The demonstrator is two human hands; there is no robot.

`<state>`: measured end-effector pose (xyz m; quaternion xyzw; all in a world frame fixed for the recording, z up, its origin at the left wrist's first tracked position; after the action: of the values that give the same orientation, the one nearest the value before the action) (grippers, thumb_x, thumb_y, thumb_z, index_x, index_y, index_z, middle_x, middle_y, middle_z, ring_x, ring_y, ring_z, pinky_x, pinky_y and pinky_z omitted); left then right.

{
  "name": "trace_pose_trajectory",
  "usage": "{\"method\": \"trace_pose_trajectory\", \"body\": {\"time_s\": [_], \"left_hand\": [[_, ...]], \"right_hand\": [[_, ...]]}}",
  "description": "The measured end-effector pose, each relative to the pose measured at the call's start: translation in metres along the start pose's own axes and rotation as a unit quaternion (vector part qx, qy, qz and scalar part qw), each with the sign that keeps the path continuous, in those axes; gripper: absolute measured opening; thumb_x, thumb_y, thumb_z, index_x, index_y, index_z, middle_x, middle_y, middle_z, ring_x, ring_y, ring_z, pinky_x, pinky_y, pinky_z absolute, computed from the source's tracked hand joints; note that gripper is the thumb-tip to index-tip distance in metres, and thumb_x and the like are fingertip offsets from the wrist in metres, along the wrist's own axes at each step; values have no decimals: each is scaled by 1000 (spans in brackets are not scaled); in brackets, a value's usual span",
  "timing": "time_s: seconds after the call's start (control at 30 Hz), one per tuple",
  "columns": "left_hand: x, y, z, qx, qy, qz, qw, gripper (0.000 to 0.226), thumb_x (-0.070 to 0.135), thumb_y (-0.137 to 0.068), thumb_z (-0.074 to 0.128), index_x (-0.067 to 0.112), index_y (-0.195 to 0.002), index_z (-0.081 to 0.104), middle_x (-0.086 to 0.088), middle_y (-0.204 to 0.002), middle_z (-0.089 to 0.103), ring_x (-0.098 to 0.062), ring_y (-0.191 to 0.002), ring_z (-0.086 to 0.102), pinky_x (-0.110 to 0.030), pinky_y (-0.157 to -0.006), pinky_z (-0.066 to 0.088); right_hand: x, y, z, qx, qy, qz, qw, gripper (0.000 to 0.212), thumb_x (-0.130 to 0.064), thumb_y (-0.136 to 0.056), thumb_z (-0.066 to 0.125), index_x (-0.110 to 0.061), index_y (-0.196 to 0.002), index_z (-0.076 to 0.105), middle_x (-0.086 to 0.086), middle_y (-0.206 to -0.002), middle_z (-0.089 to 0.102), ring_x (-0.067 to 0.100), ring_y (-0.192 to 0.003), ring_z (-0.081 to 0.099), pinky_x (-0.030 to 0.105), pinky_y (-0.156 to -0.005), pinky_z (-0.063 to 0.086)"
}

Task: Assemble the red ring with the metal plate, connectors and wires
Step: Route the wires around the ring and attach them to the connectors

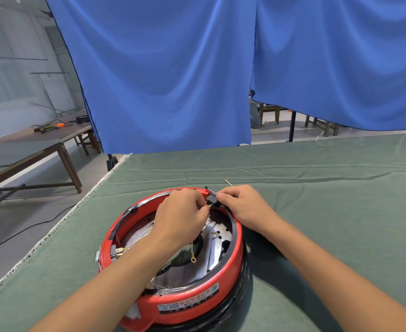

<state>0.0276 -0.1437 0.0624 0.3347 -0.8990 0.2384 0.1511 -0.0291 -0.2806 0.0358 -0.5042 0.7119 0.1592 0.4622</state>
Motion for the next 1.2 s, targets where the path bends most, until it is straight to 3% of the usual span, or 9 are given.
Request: {"method": "trace_pose_trajectory", "body": {"time_s": [0.27, 0.47, 0.67, 0.97, 1.1, 1.2], "left_hand": [[1, -1, 2, 5, 8, 8, 1000, 15, 19, -85, 59, 17, -72, 66, 0, -70, 69, -23, -75, 63, -38, -73, 51], [0, -1, 2, 19, 13, 6, 1000, 15, 16, -83, 60, 12, -71, 68, -1, -68, 68, -23, -71, 63, -38, -70, 51], [1, -2, 2, 18, 13, 10, 1000, 16, 15, -84, 59, 10, -72, 69, -3, -67, 68, -24, -70, 64, -38, -70, 51], [1, -3, 6, 23, 3, 15, 1000, 16, 15, -84, 58, 11, -72, 67, -4, -69, 69, -25, -74, 63, -38, -71, 50], [1, -4, 9, 33, -15, 16, 999, 15, 17, -84, 57, 13, -73, 67, -6, -75, 68, -28, -79, 62, -37, -71, 49], [0, -4, 11, 41, -30, 20, 998, 16, 17, -85, 56, 10, -76, 67, -8, -77, 68, -30, -80, 61, -38, -71, 49]], "right_hand": [[-1, 1, -1, 3, 9, -5, 1000, 32, -22, -95, 53, 3, -82, 68, 6, -64, 49, 12, -65, 43, 29, -61, 33], [-1, 2, -2, 6, 1, -3, 1000, 29, -23, -95, 53, -2, -86, 72, 19, -79, 68, 15, -72, 53, 33, -71, 46], [0, 2, -2, 3, 8, -2, 1000, 30, -23, -95, 53, -2, -84, 71, 5, -67, 56, 11, -66, 47, 28, -64, 37], [-1, 2, -1, 4, 18, -10, 1000, 34, -23, -95, 52, 4, -81, 67, 18, -67, 54, 15, -67, 45, 31, -64, 38], [-3, 3, -1, 5, 30, -12, 999, 40, -21, -95, 52, 2, -63, 54, 3, -55, 34, 13, -55, 31, 31, -57, 26], [-3, 3, -2, 8, 42, -17, 999, 42, -22, -95, 51, 0, -59, 49, 1, -53, 30, 13, -52, 27, 32, -56, 24]]}}
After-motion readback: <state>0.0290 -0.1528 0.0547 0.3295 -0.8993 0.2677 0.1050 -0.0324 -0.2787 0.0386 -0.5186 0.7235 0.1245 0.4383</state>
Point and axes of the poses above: each hand's wrist, its own y-axis away from the middle knuckle, its own z-axis out of the palm, x = y × z, the point moved 2 cm from there along -y, towards the middle knuckle
